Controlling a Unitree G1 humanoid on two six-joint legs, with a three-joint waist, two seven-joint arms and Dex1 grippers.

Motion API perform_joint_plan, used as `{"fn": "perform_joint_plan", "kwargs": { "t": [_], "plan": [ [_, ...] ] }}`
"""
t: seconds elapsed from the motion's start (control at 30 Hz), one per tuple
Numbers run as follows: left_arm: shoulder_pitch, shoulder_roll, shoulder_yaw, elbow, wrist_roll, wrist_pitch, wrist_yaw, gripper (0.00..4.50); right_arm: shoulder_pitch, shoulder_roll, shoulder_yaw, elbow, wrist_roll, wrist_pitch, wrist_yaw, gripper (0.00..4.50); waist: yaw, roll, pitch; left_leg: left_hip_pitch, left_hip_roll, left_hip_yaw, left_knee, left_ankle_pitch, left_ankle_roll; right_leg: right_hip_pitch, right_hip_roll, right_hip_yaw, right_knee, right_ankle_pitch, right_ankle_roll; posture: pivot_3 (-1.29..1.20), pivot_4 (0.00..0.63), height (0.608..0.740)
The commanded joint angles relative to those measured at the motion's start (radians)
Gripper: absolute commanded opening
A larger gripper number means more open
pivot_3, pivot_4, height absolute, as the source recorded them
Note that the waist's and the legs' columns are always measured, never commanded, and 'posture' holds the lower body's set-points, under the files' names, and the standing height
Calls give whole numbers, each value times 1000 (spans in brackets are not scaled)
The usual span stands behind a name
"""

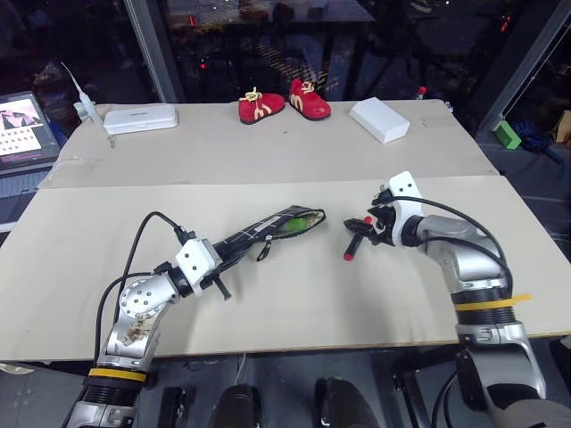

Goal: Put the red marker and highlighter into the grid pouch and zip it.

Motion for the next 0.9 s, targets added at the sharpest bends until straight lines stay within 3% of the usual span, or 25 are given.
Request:
{"fn": "perform_joint_plan", "kwargs": {
  "t": [0.03,0.33,0.83,0.9],
  "plan": [
    [1,7,24,-45,-12,-2,18,0,8,56,-68,-150,9,131,-141,3925,0,0,0,-1,0,0,0,0,0,-1,0,0,0,0,0,0,150,740],
    [12,5,22,-47,-11,-3,23,0,63,161,-78,-300,3,253,-304,3925,-1,0,0,-3,0,0,0,0,0,-3,0,0,1,0,0,0,150,740],
    [-12,8,26,-41,-11,6,24,0,171,209,-41,-189,-20,180,-385,3925,-3,0,-1,-3,-1,-1,0,0,0,-3,1,0,1,0,1,0,150,740],
    [-12,7,26,-43,-11,7,25,0,183,205,-42,-181,-18,163,-380,3415,-3,-1,-1,0,0,-1,0,0,0,0,1,0,0,0,1,0,150,740]
  ]
}}
